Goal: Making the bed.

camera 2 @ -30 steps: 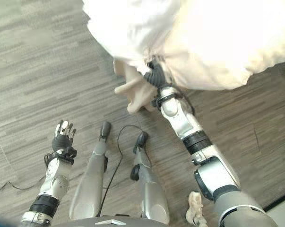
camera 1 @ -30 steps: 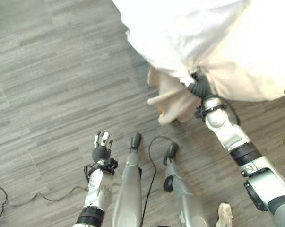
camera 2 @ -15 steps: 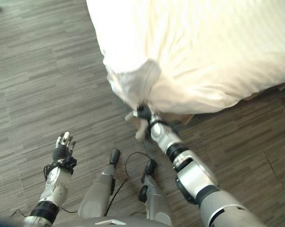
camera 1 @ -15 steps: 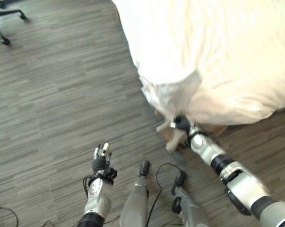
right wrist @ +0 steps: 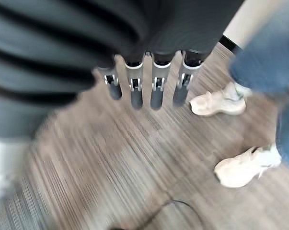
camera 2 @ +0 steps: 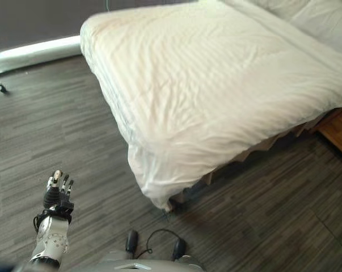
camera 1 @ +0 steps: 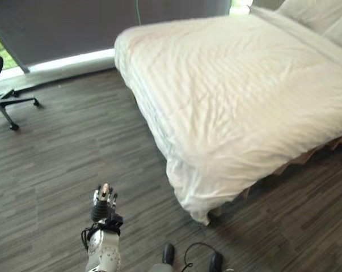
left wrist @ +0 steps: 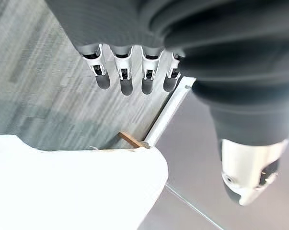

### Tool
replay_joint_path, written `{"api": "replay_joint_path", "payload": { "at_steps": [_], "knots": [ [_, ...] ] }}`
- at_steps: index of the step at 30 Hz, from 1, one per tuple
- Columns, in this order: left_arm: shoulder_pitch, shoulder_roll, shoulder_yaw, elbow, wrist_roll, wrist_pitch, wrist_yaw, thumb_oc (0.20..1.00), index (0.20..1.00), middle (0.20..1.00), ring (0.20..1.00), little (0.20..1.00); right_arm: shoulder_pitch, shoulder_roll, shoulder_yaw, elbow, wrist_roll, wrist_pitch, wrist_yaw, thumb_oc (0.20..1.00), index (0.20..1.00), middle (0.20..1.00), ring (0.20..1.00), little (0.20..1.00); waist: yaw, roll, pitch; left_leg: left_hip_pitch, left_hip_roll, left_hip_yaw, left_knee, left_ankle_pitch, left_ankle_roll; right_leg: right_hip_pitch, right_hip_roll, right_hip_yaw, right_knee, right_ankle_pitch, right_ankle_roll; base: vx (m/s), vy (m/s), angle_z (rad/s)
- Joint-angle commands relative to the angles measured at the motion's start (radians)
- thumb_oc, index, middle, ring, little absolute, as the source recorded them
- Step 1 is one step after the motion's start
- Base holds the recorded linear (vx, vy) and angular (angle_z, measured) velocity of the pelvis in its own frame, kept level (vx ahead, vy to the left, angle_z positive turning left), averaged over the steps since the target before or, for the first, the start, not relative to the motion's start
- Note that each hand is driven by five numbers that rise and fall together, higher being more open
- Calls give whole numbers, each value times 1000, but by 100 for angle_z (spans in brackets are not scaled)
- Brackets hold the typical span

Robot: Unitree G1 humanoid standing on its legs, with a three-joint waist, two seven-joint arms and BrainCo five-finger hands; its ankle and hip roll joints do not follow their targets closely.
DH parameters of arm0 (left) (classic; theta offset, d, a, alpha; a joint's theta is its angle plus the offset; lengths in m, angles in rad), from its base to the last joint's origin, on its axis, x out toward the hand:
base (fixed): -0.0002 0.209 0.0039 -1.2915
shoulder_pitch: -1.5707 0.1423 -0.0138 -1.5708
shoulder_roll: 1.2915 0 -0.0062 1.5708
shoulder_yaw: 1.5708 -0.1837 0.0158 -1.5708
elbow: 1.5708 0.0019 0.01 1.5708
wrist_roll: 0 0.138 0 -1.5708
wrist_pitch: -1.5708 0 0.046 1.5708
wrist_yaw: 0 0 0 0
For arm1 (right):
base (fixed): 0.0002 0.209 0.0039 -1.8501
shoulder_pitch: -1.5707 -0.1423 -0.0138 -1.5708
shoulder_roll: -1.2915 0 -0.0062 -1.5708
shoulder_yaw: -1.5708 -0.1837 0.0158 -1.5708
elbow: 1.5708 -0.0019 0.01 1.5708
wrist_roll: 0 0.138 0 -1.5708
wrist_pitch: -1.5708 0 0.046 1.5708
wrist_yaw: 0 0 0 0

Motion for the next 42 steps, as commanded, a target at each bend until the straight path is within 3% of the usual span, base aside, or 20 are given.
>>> {"api": "replay_joint_path", "payload": {
  "at_steps": [1, 2, 3, 4, 5, 7, 8, 9, 11, 12, 14, 15, 16, 18, 19, 20, 21, 25, 32, 42],
  "knots": [
    [9, 39, 89, -65, 11, -54, 12, 1000, 1000, 1000, 1000, 1000, 7, -208, -122, -338, 75, -59, -142, 1000, 1000, 1000, 1000, 1000, -25, 9, 21, 29, 34, 53, 22, -47, 6, -4, -110, 24, 110, -1, 98, 38, 9, -27],
    [9, 39, 87, -66, 12, -53, 13, 1000, 1000, 1000, 1000, 1000, 14, -206, -127, -346, 73, -54, -143, 1000, 1000, 1000, 1000, 1000, -22, 9, 19, 26, 34, 54, 21, -43, 6, -7, -111, 24, 109, 3, 98, 18, 17, -15],
    [23, 31, 105, -67, 13, -58, 15, 1000, 1000, 1000, 1000, 1000, 44, -212, -168, -495, 71, -74, -163, 1000, 1000, 1000, 1000, 1000, -31, 13, 16, 32, 36, 62, 19, -46, 6, -8, -109, 32, 107, 4, 98, 25, 20, -38],
    [48, 8, 140, -71, -1, -69, 23, 1000, 1000, 1000, 1000, 1000, 107, -156, -280, -890, 175, -144, -158, 1000, 1000, 1000, 1000, 1000, -60, 22, 17, 43, 40, 83, 16, -55, 7, -13, -107, 47, 102, 6, 100, 26, 25, -42],
    [62, -4, 153, -76, -21, -72, 18, 1000, 1000, 1000, 1000, 1000, 121, -122, -303, -1013, 241, -186, -139, 1000, 1000, 1000, 1000, 1000, -66, 22, 16, 40, 40, 90, 13, -51, 8, -19, -107, 52, 95, 13, 99, 9, 13, -41],
    [79, -17, 138, -87, -33, -67, 4, 1000, 1000, 1000, 1000, 1000, 100, -65, -296, -1145, 412, -252, -76, 1000, 1000, 1000, 1000, 1000, -66, 22, 19, 36, 40, 99, 12, -52, 8, -24, -105, 57, 83, 18, 99, -20, -10, -21],
    [79, -16, 139, -87, -33, -67, 4, 1000, 1000, 1000, 1000, 1000, 102, -64, -297, -1146, 416, -252, -74, 1000, 1000, 1000, 1000, 1000, -66, 21, 18, 36, 40, 100, 12, -52, 8, -24, -105, 58, 82, 19, 99, -45, -12, -22],
    [84, -27, 121, -87, -40, -56, -4, 1000, 1000, 1000, 1000, 1000, 73, -26, -239, -1260, 515, -277, -15, 1000, 1000, 1000, 1000, 1000, -61, 21, 28, 31, 43, 109, 12, -51, 7, -32, -104, 63, 70, 25, 99, -34, -5, -20],
    [88, -24, 116, -88, -45, -54, -12, 1000, 1000, 1000, 1000, 1000, 59, -30, -196, -1311, 545, -276, 27, 1000, 1000, 1000, 1000, 1000, -57, 20, 32, 27, 43, 111, 12, -50, 6, -36, -104, 65, 64, 30, 99, -55, -14, -18],
    [99, -30, 91, -111, -40, -43, -27, 1000, 1000, 1000, 1000, 1000, 33, -47, -85, -1426, 601, -257, 117, 1000, 1000, 1000, 1000, 1000, -43, 18, 40, 19, 44, 115, 12, -43, 5, -43, -102, 69, 54, 39, 97, -56, -18, -11],
    [101, -31, 76, -107, -41, -35, -41, 1000, 1000, 1000, 1000, 1000, 8, -71, -22, -1473, 618, -249, 151, 1000, 1000, 1000, 1000, 1000, -36, 17, 46, 14, 45, 117, 12, -40, 3, -47, -102, 70, 48, 43, 97, -69, -12, -13],
    [104, -34, 43, -105, -47, -23, -67, 1000, 1000, 1000, 1000, 1000, -39, -98, 101, -1458, 660, -214, 198, 1000, 1000, 1000, 1000, 1000, -13, 17, 61, 3, 44, 117, 12, -33, 2, -52, -102, 68, 40, 49, 96, -120, -19, -11],
    [103, -31, 13, -92, -48, -13, -80, 1000, 1000, 1000, 1000, 1000, -115, -103, 254, -1469, 659, -176, 247, 200, 200, 200, 200, 200, 5, 20, 78, -7, 43, 112, 12, -26, 1, -55, -104, 63, 38, 53, 94, -93, -18, -1],
    [100, -27, -4, -91, -51, -14, -89, 1000, 1000, 1000, 1000, 1000, -156, -106, 325, -1456, 670, -158, 269, 200, 200, 200, 200, 200, 17, 23, 88, -14, 43, 109, 12, -22, 0, -59, -104, 62, 37, 54, 94, -88, 0, 10],
    [88, -25, -32, -80, -64, -13, -104, 1000, 1000, 1000, 1000, 1000, -274, -101, 479, -1385, 676, -131, 321, 200, 200, 200, 200, 200, 42, 31, 115, -29, 40, 103, 12, -16, 0, -67, -107, 57, 35, 60, 94, -137, 9, 9],
    [85, -24, -44, -79, -65, -12, -112, 1000, 1000, 1000, 1000, 1000, -321, -106, 544, -1376, 661, -119, 345, 200, 200, 200, 200, 200, 54, 34, 128, -38, 38, 100, 13, -13, 1, -73, -109, 53, 34, 63, 94, -107, 7, 3],
    [85, -24, -44, -79, -65, -12, -112, 1000, 1000, 1000, 1000, 1000, -321, -106, 544, -1376, 661, -119, 345, 200, 200, 200, 200, 200, 54, 34, 129, -38, 38, 100, 13, -13, 1, -72, -109, 53, 34, 63, 94, -118, 1, 1],
    [58, -18, -117, -82, -102, -17, -136, 1000, 1000, 1000, 1000, 1000, -515, -46, 725, -1212, 609, -103, 347, 200, 200, 200, 200, 200, 105, 61, 206, -106, 28, 86, 21, 10, -1, -124, -116, 39, 31, 87, 93, -151, 14, 18],
    [13, -12, -210, -77, -105, -30, -129, 1000, 1000, 1000, 1000, 1000, -719, 62, 760, -1004, 601, -113, 268, 200, 200, 200, 200, 200, 147, 107, 267, -182, 20, 77, 29, 35, -2, -192, -129, 39, 30, 114, 91, -80, 33, 6],
    [2, 0, -261, -107, -113, -35, -111, 1000, 1000, 1000, 1000, 1000, -882, 63, 630, -744, 650, -122, 175, 200, 200, 200, 200, 200, 174, 179, 324, -267, 16, 72, 30, 62, -10, -274, -138, 51, 32, 132, 89, -43, 25, 1]
  ]
}}
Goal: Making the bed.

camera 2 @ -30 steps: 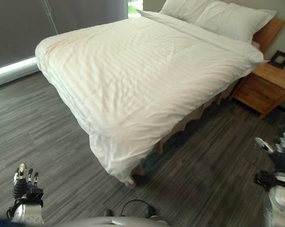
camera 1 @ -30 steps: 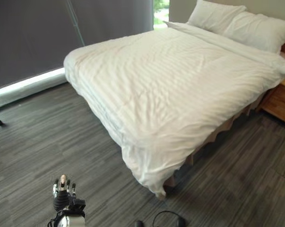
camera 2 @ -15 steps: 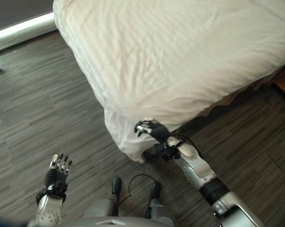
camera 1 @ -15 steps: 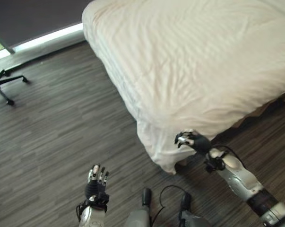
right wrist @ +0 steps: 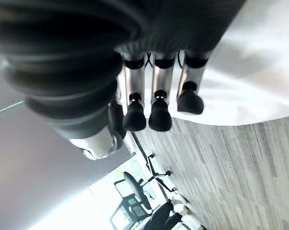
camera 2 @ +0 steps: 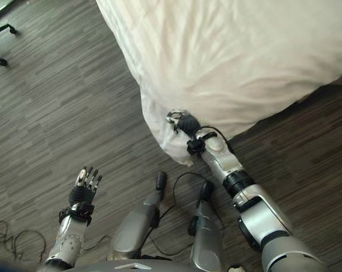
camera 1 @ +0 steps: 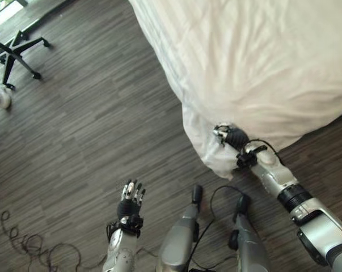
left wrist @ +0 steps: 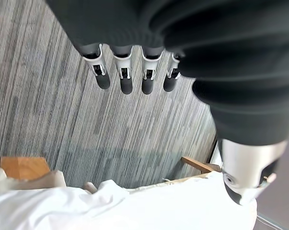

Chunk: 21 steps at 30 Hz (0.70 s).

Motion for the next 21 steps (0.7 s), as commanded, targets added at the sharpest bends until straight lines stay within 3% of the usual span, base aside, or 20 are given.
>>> {"api": "replay_joint_path", "payload": {
  "at_steps": [1, 7, 13, 18, 21],
  "knots": [
    [-26, 50, -59, -28, -42, -43, 14, 1000, 1000, 1000, 1000, 1000, -86, 13, -86, 196, 67, -25, -95, 200, 200, 200, 200, 200, 11, 5, -6, -41, 23, 12, 23, 1, -32, -23, -124, 28, 28, 45, 105, -18, 31, -3],
    [-55, 12, -82, -8, -44, -15, 28, 1000, 1000, 1000, 1000, 1000, 23, 114, -250, 555, 59, 12, -153, 200, 200, 200, 200, 200, 0, 43, 22, -52, 20, 27, 32, -8, -25, -46, -123, 48, 34, 42, 104, 4, 38, -2],
    [-57, -8, -60, -26, -32, -11, 25, 1000, 1000, 1000, 1000, 1000, 234, 109, -355, 695, -20, 43, -150, 200, 200, 200, 200, 200, -39, 48, 20, -51, 14, 33, 34, -15, -20, -51, -124, 58, 33, 36, 105, 20, 17, -1],
    [-50, -3, -18, -50, -21, -24, 19, 1000, 1000, 1000, 1000, 1000, 399, 26, -532, 688, 55, 13, -159, 200, 200, 200, 200, 200, -96, 25, 17, -37, 14, 38, 27, -22, -21, -45, -122, 72, 28, 30, 107, 23, 6, -4],
    [-41, 20, 46, -33, 9, -46, 31, 1000, 1000, 1000, 1000, 1000, 532, -59, -726, 665, 114, -61, -234, 200, 200, 200, 200, 200, -154, -3, -9, -4, 19, 43, 21, -36, -26, -24, -118, 81, 29, 15, 110, 74, -2, -9]
  ]
}}
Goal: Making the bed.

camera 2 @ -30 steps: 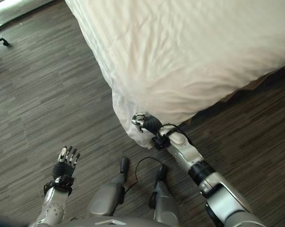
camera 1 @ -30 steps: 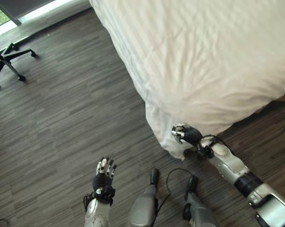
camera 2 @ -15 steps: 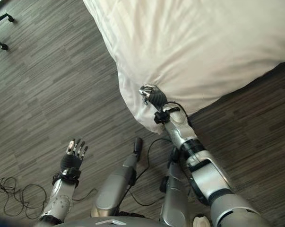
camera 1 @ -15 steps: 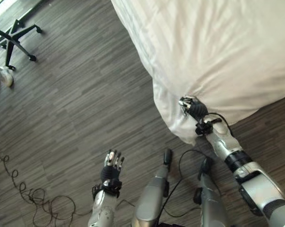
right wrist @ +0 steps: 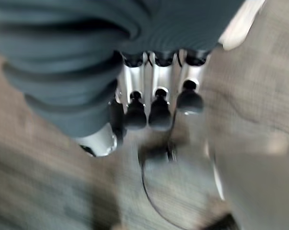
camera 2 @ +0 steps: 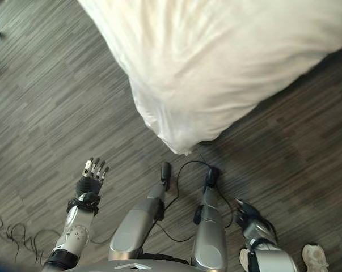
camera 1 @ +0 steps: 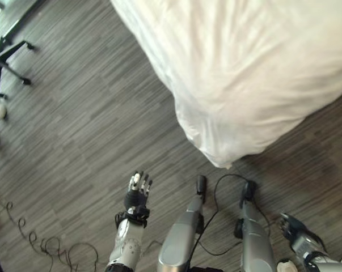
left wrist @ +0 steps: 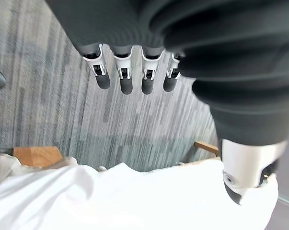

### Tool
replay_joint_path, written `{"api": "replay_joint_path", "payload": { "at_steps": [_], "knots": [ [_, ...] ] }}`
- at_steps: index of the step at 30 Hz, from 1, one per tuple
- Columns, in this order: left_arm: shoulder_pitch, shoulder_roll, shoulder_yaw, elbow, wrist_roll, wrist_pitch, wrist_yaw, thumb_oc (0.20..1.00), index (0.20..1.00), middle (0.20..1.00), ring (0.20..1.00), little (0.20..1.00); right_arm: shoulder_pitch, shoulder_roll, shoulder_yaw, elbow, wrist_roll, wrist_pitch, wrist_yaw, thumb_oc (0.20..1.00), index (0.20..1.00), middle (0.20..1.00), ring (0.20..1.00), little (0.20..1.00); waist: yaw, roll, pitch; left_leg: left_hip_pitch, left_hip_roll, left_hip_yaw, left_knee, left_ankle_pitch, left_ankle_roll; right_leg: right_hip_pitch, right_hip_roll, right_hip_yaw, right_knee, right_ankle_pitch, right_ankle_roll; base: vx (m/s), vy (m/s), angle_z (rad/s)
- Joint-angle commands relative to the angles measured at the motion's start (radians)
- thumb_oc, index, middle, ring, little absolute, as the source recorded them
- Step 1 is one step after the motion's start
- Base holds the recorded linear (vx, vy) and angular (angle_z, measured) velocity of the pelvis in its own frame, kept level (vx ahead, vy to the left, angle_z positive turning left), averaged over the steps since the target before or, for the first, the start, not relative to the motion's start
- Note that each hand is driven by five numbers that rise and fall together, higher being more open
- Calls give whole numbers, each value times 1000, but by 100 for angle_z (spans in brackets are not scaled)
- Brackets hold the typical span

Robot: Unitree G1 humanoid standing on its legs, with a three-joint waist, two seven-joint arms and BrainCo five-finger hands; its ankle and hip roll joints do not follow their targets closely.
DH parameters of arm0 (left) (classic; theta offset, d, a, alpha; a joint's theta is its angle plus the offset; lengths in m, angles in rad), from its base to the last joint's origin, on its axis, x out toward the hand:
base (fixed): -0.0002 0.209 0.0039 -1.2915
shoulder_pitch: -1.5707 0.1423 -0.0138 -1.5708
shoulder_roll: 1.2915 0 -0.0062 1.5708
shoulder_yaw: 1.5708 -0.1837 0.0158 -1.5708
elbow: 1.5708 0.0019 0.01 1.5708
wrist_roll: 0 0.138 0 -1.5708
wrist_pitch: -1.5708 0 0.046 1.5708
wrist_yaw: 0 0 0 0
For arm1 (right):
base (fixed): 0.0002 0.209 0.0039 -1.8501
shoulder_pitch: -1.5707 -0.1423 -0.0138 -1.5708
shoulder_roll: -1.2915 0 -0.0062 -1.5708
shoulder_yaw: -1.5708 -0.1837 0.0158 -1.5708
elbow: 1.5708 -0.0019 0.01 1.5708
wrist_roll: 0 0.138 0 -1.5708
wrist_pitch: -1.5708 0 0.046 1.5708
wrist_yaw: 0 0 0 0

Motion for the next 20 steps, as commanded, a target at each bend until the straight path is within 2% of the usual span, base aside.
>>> {"api": "replay_joint_path", "payload": {
  "at_steps": [1, 2, 3, 4, 5, 6, 7, 10, 13, 16, 17, 19, 20],
  "knots": [
    [26, 31, 33, -7, 33, -56, -2, 1000, 1000, 1000, 1000, 1000, 39, -35, -21, -8, 69, -84, -72, 200, 200, 200, 200, 200, -12, -17, -57, 5, 35, 9, 20, -34, -23, 0, -100, 44, 28, 8, 89, 60, -12, -4],
    [26, 44, 50, 0, 48, -61, 6, 1000, 1000, 1000, 1000, 1000, 66, -58, -76, -21, 47, -126, -134, 200, 200, 200, 200, 200, -26, -25, -71, 15, 37, 10, 20, -38, -24, 9, -99, 45, 29, 4, 90, 121, -41, -10],
    [28, 52, 95, 13, 75, -85, 34, 1000, 1000, 1000, 1000, 1000, 143, -55, -182, -106, 33, -194, -237, 200, 200, 200, 200, 200, -53, -42, -107, 47, 43, 10, 20, -54, -24, 37, -97, 46, 39, -17, 89, 194, -59, -14],
    [25, 57, 113, 25, 93, -95, 48, 1000, 1000, 1000, 1000, 1000, 180, -37, -223, -168, 30, -220, -275, 200, 200, 200, 200, 200, -65, -51, -130, 70, 44, 8, 20, -60, -23, 57, -95, 46, 48, -29, 88, 214, -65, -8],
    [28, 55, 128, 24, 100, -99, 60, 1000, 1000, 1000, 1000, 1000, 213, -8, -231, -228, 17, -225, -277, 507, 507, 507, 507, 507, -73, -61, -153, 85, 44, 8, 19, -60, -19, 68, -95, 47, 58, -32, 86, 208, -53, -10],
    [51, 66, 150, 19, 141, -96, 70, 1000, 1000, 1000, 1000, 1000, 317, 52, -259, -471, -72, -246, -316, 1000, 1000, 1000, 1000, 1000, -97, -80, -189, 139, 45, 14, 21, -73, -16, 113, -92, 50, 83, -56, 86, 238, -43, -4],
    [75, 82, 162, 21, 221, -89, 72, 1000, 1000, 1000, 1000, 1000, 380, 97, -228, -695, -182, -255, -307, 1000, 1000, 1000, 1000, 1000, -118, -93, -234, 186, 52, 23, 25, -84, -14, 146, -87, 56, 104, -73, 85, 207, -24, -10],
    [92, 79, 148, 39, 244, -64, 55, 1000, 1000, 1000, 1000, 1000, 414, 146, -174, -824, -260, -245, -290, 1000, 1000, 1000, 1000, 1000, -129, -106, -267, 236, 59, 35, 31, -98, -11, 182, -83, 63, 133, -95, 82, 66, -5, -14],
    [126, 56, 64, 60, 322, -16, 20, 1000, 1000, 1000, 1000, 1000, 472, 218, -42, -1013, -377, -232, -242, 1000, 1000, 1000, 1000, 1000, -145, -113, -319, 306, 64, 44, 37, -116, -4, 248, -76, 67, 142, -108, 81, 30, -29, -18],
    [138, 57, 18, 41, 378, -7, 1, 1000, 1000, 1000, 1000, 1000, 486, 238, 5, -1037, -398, -223, -225, 1000, 1000, 1000, 1000, 1000, -147, -113, -347, 330, 62, 47, 36, -125, -1, 274, -75, 61, 135, -110, 83, 26, -6, -2],
    [145, 54, -44, 6, 407, 1, -11, 1000, 1000, 1000, 1000, 1000, 492, 250, 71, -1053, -391, -215, -194, 1000, 1000, 1000, 1000, 1000, -147, -113, -368, 355, 62, 50, 38, -135, 1, 297, -74, 61, 132, -116, 83, 33, -5, -2],
    [134, 58, -87, 0, 431, 6, -19, 1000, 1000, 1000, 1000, 1000, 488, 254, 123, -1045, -381, -205, -175, 1000, 1000, 1000, 1000, 1000, -148, -115, -387, 368, 61, 54, 40, -140, 2, 310, -73, 63, 129, -119, 85, 0, 0, 0],
    [134, 58, -87, 0, 431, 6, -19, 1000, 1000, 1000, 1000, 1000, 488, 254, 123, -1045, -381, -205, -175, 1000, 1000, 1000, 1000, 1000, -147, -115, -386, 370, 61, 54, 39, -140, 2, 312, -73, 63, 129, -120, 85, 0, 0, 0]
  ]
}}
